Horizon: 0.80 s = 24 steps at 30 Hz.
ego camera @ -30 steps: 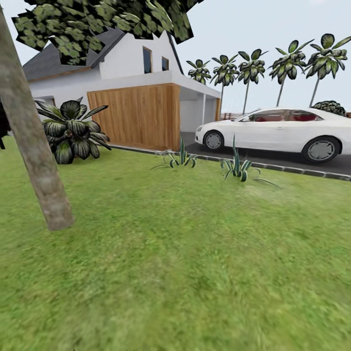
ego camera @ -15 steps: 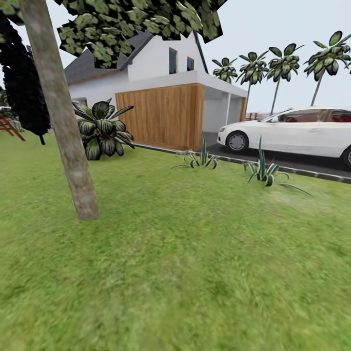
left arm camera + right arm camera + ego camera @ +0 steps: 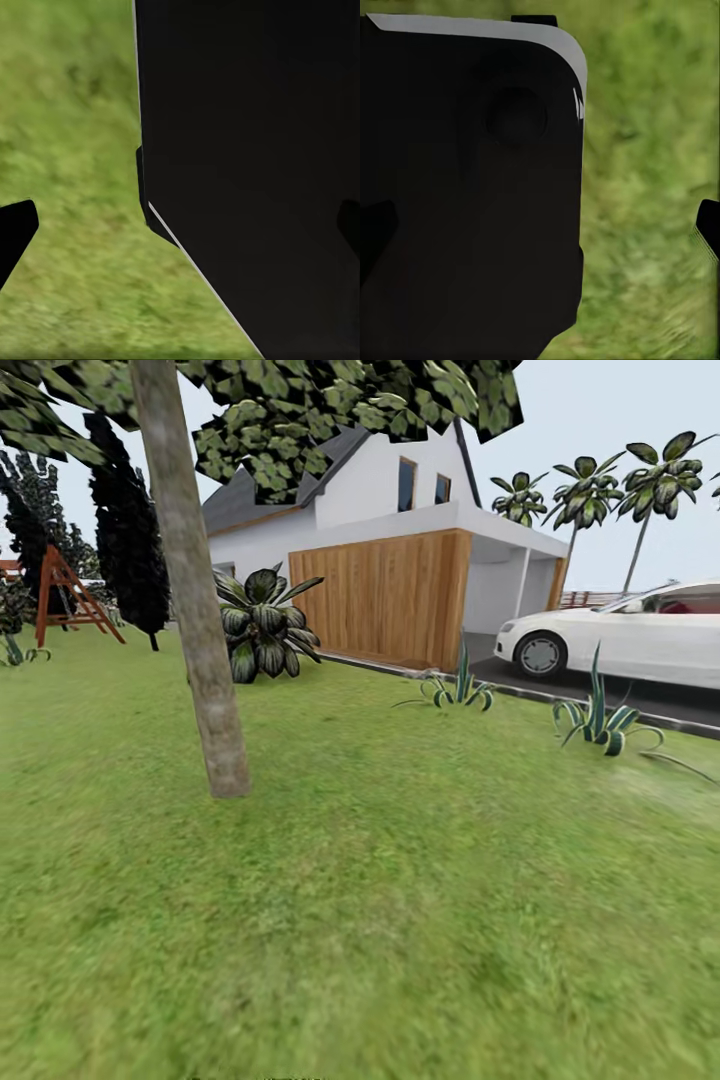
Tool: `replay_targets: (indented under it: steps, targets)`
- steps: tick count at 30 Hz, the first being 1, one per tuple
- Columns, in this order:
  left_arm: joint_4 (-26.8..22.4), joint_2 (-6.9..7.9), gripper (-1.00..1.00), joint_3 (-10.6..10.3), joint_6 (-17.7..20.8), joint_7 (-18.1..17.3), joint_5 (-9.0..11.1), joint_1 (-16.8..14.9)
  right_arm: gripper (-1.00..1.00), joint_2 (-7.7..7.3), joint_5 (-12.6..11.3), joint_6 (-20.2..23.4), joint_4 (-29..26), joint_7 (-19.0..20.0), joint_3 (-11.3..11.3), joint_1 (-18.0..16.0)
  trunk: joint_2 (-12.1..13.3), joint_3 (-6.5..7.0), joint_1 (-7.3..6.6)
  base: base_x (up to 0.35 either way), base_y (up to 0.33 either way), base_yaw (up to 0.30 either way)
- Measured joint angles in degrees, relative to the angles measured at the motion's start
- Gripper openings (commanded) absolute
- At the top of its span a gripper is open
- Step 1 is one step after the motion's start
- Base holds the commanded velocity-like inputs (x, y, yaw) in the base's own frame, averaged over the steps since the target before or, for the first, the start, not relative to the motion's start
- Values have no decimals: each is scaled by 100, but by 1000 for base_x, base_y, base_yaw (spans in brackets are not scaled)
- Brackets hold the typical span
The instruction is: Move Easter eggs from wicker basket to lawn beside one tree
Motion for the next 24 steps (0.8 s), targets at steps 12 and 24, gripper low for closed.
replay_targets:
  steps: [12,24]
  targets:
    - [0,0,100,0,0,0,0,0,100,0,1,2,0,0,0,0,0,0,0,1,0,299]
    - [1,0,100,0,8,-7,0,0,100,8,15,16,0,0,6,0,0,0,-4,286,65,299]
